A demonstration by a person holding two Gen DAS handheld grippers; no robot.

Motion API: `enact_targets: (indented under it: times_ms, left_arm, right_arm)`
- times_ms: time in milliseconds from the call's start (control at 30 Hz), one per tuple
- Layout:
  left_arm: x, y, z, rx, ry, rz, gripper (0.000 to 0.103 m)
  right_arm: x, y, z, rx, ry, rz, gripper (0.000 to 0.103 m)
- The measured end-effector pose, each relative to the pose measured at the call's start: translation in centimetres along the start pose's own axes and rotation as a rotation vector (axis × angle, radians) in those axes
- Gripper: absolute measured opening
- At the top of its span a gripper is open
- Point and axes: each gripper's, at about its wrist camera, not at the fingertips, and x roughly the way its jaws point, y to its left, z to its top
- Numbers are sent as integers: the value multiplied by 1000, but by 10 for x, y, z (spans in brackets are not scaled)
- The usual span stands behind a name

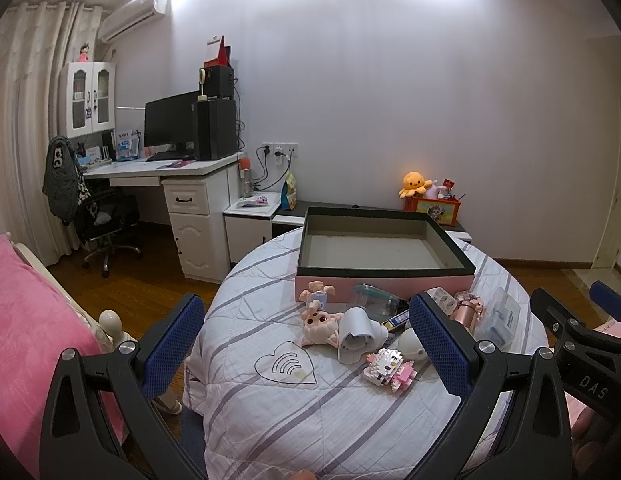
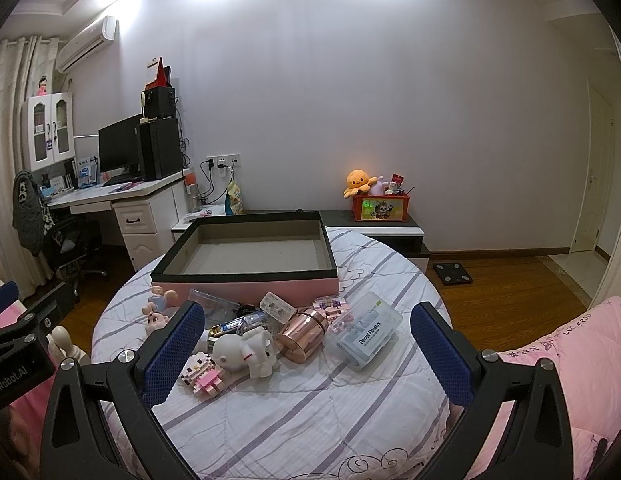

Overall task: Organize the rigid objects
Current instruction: 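Grasp the white hair dryer with the left gripper while the right grasps the Dental Flossers case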

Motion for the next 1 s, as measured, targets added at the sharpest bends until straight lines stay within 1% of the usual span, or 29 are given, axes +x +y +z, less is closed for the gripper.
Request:
enact_targets:
  times_ms: [533,633,833,1000]
  left_arm:
    - [1,0,-1,1,4,-1,103]
    - [9,3,-8,2,23,8,103]
    - [38,7,-27,1,101,12,103]
    - [64,6,-42,13,166,9,103]
  right_arm:
    - [4,-2,-4,0,9,1,103]
    - [12,-8,-8,1,24,-16,103]
    - [34,-25,-17,22,79,-40,103]
    - [60,-34,-31,26,150,-52,103]
